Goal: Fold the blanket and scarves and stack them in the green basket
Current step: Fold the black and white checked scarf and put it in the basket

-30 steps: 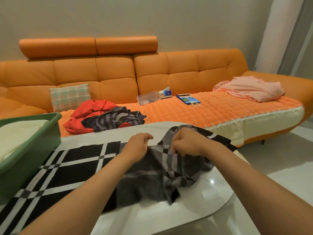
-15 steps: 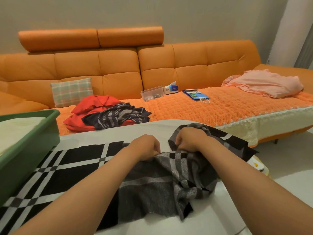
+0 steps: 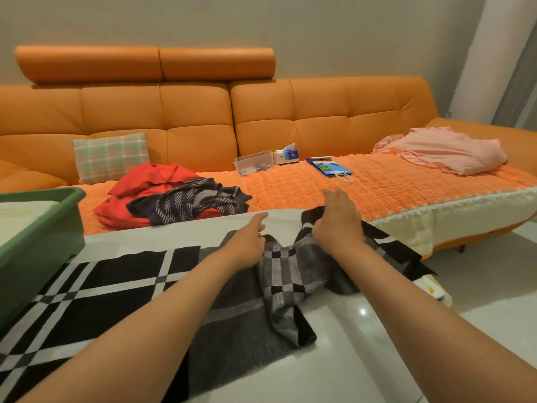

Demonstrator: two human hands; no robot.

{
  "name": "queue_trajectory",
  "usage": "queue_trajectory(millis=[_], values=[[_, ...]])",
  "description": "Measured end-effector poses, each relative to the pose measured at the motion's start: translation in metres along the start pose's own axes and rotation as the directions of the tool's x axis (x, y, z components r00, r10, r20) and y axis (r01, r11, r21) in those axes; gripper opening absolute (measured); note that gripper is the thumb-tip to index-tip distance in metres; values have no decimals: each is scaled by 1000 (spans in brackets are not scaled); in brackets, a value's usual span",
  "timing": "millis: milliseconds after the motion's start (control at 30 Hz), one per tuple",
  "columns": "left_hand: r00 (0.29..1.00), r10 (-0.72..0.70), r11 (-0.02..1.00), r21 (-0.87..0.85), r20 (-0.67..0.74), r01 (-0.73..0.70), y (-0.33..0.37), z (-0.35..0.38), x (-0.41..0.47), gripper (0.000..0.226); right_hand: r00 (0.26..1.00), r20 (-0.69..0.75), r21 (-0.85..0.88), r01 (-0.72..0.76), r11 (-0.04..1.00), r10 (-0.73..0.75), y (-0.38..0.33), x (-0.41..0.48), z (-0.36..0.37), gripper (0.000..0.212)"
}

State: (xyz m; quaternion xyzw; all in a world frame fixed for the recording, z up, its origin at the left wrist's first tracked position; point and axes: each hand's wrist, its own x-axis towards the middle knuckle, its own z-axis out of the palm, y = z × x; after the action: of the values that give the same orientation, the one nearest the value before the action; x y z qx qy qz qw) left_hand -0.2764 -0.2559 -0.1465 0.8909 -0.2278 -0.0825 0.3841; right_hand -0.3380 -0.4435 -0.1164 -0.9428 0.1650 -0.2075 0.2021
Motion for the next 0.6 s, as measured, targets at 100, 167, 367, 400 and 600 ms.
queue_trajectory(millis=[100,167,367,400,600], values=[[977,135,986,120,-163,-116,-8,9,-9,54,918,232,72,315,946,-323,-6,-12,12,39],[978,164,970,203,-129,-135,-18,10,-11,50,820,478,28,344,939,-314,-4,-17,19,42],[989,30,862,497,144,-99,-17,3,-12,57,791,581,-201,368,908,-191,3,-6,-2,57],[991,50,848,519,120,-106,-12,2,-9,54,771,614,-173,338,925,-167,4,-4,-7,54],[958,261,753,596,121,-280,20,8,14,47,770,594,-67,336,940,-233,-1,-7,-11,33]])
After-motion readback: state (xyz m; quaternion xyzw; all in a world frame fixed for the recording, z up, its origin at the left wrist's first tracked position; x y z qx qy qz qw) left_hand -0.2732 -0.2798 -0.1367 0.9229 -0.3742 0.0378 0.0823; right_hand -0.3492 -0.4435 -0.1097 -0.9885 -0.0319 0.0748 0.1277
